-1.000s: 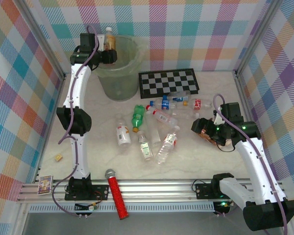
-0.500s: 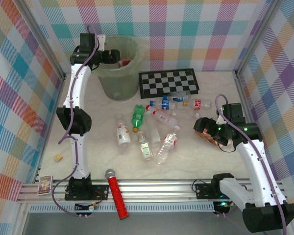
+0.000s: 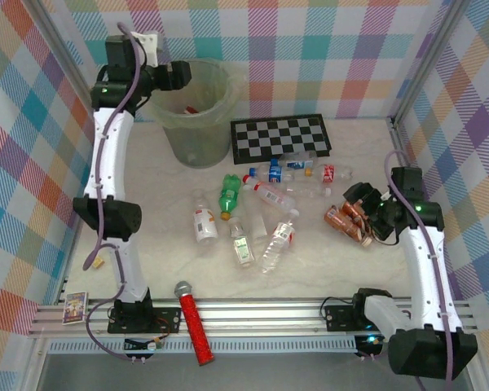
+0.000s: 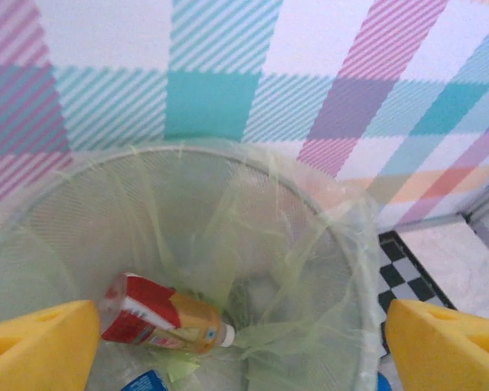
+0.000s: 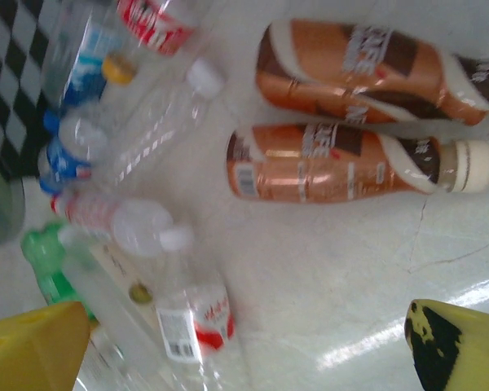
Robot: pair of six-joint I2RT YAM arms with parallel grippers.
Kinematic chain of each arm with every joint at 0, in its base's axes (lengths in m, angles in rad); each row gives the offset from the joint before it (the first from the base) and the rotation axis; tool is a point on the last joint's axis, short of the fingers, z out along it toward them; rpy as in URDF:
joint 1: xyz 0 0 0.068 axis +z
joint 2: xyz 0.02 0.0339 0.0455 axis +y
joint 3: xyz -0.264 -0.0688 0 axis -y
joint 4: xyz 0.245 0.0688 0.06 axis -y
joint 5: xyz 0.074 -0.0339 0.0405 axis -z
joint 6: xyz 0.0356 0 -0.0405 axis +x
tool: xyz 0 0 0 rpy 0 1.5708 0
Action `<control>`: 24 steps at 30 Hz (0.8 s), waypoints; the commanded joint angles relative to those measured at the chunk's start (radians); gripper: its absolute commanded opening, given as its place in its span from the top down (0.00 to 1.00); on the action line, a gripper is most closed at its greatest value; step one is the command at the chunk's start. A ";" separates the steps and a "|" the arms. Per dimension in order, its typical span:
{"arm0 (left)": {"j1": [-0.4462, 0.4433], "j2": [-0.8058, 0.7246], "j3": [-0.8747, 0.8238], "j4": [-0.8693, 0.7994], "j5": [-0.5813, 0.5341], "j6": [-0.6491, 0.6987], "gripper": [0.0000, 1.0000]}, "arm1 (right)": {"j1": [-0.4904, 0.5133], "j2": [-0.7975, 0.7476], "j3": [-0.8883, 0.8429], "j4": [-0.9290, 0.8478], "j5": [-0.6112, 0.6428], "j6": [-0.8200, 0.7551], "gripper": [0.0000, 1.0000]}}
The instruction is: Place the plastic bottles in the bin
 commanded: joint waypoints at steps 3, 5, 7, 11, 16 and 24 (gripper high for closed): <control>-0.030 -0.221 -0.291 0.009 -0.093 -0.099 0.08 | -0.156 0.043 -0.059 0.141 -0.091 0.290 0.01; -0.053 -0.319 -0.462 0.061 -0.103 -0.107 0.07 | -0.220 0.059 -0.104 0.198 -0.156 0.384 0.00; -0.077 -0.407 -0.613 0.103 -0.125 -0.116 0.06 | -0.258 0.069 -0.144 0.243 -0.177 0.455 0.02; -0.111 -0.584 -0.890 0.191 -0.130 -0.157 0.06 | -0.291 0.083 -0.185 0.302 -0.161 0.548 0.04; -0.162 -0.773 -1.168 0.270 -0.129 -0.229 0.06 | -0.320 0.149 -0.212 0.372 -0.190 0.618 0.07; -0.235 -0.939 -1.465 0.294 -0.105 -0.354 0.07 | -0.334 0.280 -0.222 0.427 -0.214 0.609 0.23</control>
